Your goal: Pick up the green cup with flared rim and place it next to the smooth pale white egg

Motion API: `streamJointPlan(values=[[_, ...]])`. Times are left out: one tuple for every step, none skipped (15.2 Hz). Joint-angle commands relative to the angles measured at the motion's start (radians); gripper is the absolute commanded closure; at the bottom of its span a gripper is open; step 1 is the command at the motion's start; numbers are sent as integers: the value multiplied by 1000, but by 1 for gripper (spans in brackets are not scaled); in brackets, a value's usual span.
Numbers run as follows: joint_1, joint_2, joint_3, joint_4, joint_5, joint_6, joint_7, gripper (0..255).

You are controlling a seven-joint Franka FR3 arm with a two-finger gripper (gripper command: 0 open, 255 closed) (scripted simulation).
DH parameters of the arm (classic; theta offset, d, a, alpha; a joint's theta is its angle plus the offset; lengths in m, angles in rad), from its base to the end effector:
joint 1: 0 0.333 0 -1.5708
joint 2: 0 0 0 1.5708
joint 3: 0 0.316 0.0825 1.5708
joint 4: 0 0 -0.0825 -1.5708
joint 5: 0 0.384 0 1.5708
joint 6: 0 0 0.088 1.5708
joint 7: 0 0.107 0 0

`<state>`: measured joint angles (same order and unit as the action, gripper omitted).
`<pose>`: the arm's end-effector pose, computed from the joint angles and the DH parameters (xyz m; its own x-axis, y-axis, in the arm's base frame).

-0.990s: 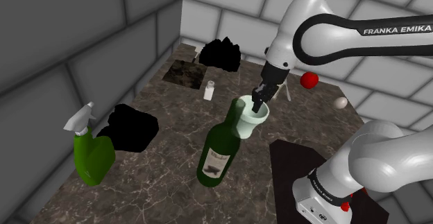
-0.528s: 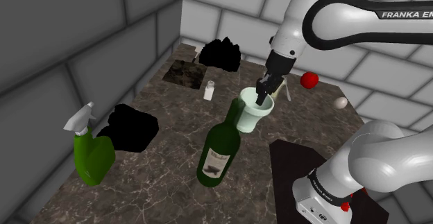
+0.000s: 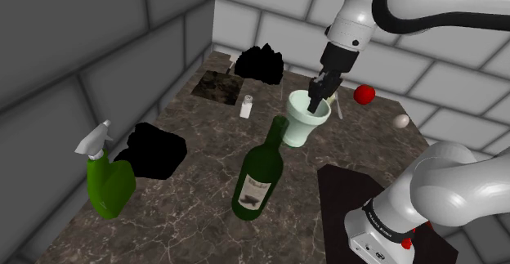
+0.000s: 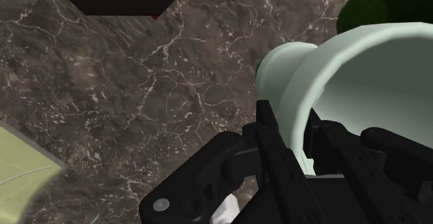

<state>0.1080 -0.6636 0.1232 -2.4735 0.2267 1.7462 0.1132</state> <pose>0.3311 0.1033 0.5085 0.9953 0.0480 -0.0843 0.0363 -0.9902 -0.1351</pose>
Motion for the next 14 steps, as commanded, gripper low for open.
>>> streamJointPlan(values=[[0, 1, -2, 28, -2, -27, 5, 255], [-1, 1, -3, 41, -3, -40, 7, 255], [-1, 1, -4, 55, -5, -53, 9, 255], [-1, 2, -5, 69, -6, -66, 11, 255], [-2, 2, -6, 82, -7, -79, 13, 255], [-2, 3, -7, 96, -8, -92, 14, 255], [-2, 4, -8, 110, -9, -105, 16, 255], [-2, 6, -10, 125, -10, -118, 18, 255], [-3, 7, -11, 139, -11, -130, 20, 255], [-3, 9, -12, 154, -12, -143, 22, 255], [-3, 11, -13, 169, -13, -156, 24, 255], [-3, 13, -14, 183, -14, -168, 26, 255], [-3, 14, -14, 185, -14, -170, 26, 255], [-10, -9, -33, 170, -25, -181, 6, 255]])
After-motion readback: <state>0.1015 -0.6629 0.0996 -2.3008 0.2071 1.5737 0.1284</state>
